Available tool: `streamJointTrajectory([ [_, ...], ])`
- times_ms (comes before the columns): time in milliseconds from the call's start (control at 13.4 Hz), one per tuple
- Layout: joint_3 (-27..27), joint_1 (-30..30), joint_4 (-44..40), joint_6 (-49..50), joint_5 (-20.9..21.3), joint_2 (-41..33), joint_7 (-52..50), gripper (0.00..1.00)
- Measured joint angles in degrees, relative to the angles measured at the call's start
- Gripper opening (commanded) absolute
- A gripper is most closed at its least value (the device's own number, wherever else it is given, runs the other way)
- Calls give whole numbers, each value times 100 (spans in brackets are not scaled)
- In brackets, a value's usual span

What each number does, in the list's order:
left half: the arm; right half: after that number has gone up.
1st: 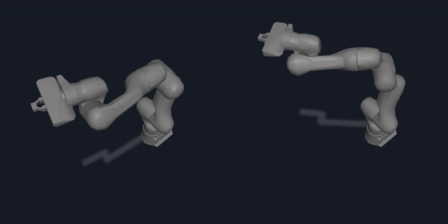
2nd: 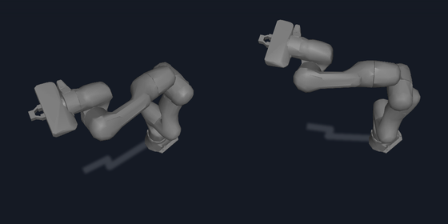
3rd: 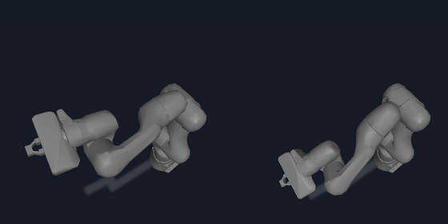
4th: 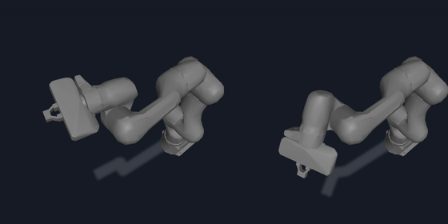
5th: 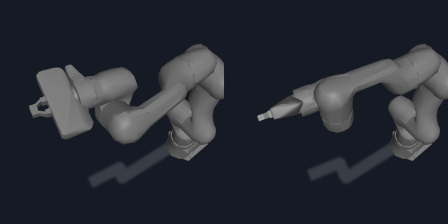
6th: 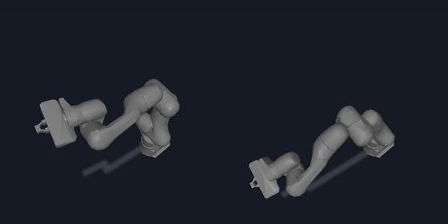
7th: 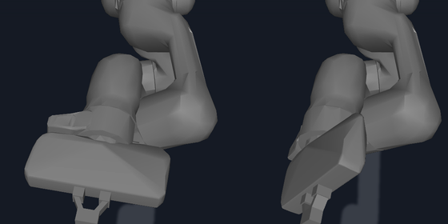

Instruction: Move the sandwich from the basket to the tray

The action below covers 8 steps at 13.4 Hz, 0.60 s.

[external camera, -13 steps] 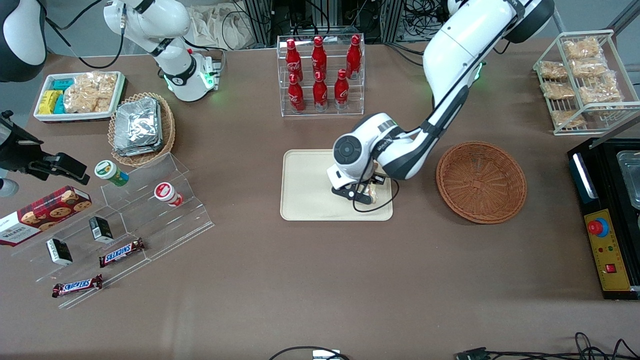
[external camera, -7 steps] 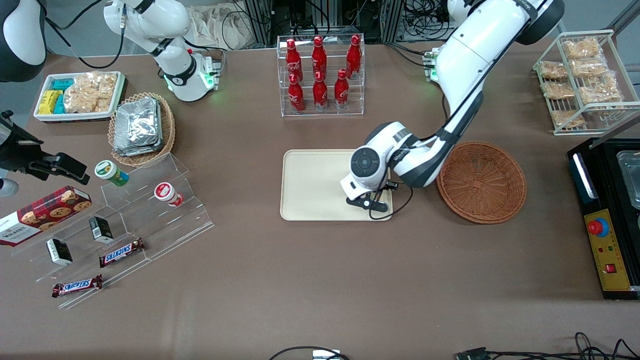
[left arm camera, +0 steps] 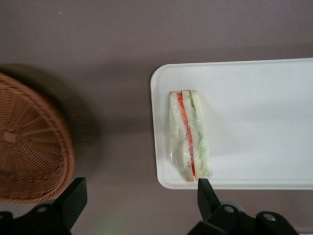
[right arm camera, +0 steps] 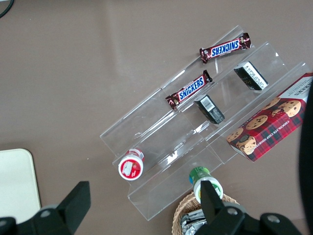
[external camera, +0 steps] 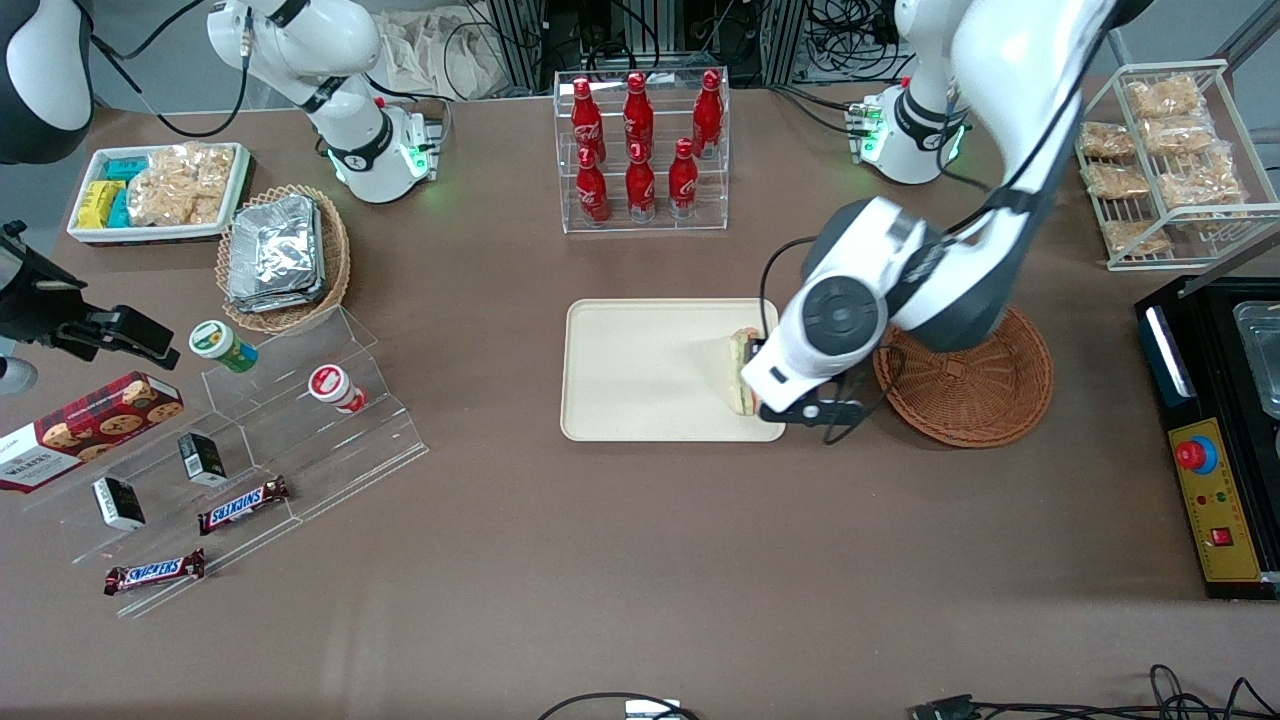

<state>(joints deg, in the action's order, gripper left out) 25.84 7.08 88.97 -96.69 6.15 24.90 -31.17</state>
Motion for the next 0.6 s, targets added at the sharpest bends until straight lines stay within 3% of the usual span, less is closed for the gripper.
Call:
streamJointTrajectory([
  [595, -13, -1546, -191, 1074, -229, -1665, 1618, 100],
])
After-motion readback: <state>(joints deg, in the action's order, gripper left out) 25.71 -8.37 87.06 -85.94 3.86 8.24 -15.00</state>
